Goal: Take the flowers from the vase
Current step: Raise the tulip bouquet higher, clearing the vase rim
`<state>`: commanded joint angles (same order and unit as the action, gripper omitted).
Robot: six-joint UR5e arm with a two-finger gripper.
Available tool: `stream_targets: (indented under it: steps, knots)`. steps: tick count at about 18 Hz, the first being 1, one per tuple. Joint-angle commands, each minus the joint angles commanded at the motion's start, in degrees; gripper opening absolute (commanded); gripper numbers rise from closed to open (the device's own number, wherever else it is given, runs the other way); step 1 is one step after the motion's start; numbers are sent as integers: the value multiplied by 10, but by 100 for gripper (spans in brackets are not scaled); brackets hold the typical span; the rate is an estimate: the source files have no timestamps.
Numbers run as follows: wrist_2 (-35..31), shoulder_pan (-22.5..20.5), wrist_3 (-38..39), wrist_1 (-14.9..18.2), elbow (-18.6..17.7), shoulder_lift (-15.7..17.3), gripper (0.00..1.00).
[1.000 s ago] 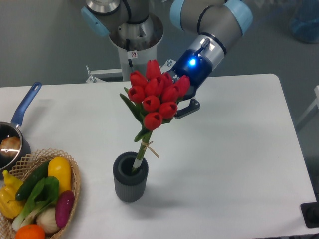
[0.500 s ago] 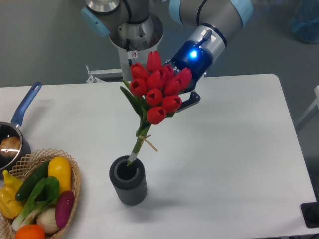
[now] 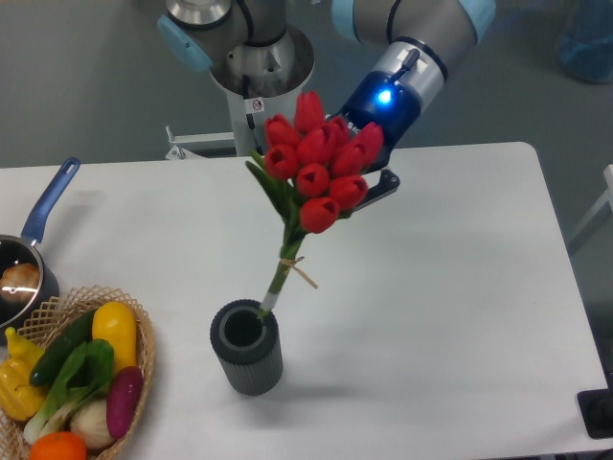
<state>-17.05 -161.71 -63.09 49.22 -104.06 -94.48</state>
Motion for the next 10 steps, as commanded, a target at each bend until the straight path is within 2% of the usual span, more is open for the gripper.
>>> stream_targets:
  steps: [3,7,10]
  knots:
    - [-20,-7,-55,0,0,0,38]
    - [-82,-11,-115,1,3,2,38]
    - [-89,-9,-126,1,-3,6,38]
